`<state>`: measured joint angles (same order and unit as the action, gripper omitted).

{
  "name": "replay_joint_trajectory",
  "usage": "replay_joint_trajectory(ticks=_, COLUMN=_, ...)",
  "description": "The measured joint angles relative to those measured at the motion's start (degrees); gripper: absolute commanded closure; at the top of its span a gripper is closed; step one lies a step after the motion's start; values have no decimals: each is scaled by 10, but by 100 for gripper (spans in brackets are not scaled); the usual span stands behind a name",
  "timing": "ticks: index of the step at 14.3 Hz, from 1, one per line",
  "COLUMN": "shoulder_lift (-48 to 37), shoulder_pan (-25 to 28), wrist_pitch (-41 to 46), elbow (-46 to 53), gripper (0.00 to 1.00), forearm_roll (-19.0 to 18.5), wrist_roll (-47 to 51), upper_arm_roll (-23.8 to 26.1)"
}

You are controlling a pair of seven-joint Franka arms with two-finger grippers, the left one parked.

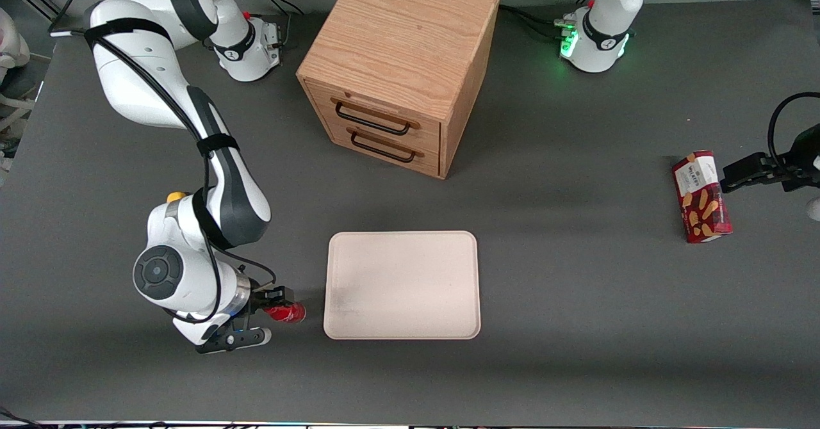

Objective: Place coke bottle on tray
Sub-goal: 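Close the right gripper around the red bottle's body, then lift the bottle and carry it with the right gripper over the tray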

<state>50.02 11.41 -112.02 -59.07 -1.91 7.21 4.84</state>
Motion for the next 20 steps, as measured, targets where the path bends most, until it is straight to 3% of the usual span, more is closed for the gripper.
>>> replay_joint_trajectory(ticks=4, shoulder_lift=0, shoulder_pan=0, wrist_pitch=-3, elbow=0, gripper=69, forearm_roll=-1, wrist_roll=0, upper_arm_roll=0)
replay_joint_trajectory(ticks=6, shoulder_lift=0, shoulder_pan=0, wrist_pitch=-3, elbow=0, gripper=97, forearm_roll=-1, wrist_roll=0, upper_arm_roll=0)
replay_joint_trajectory(ticks=13, shoulder_lift=-1, shoulder_pan=0, wrist_pitch=0, elbow=1, gripper=100, forearm_roll=-17, wrist_roll=-1, upper_arm_roll=0)
replay_joint_trajectory(ticks=15, shoulder_lift=-8, shoulder_pan=-1, wrist_pitch=29, elbow=10, gripper=100, forearm_roll=-34, wrist_roll=-5, upper_arm_roll=0)
replay_joint_trajectory(ticks=20, shoulder_lift=-86, shoulder_pan=-2, wrist_pitch=151, elbow=31, gripper=100, forearm_roll=-38, wrist_roll=-39, upper_arm_roll=2)
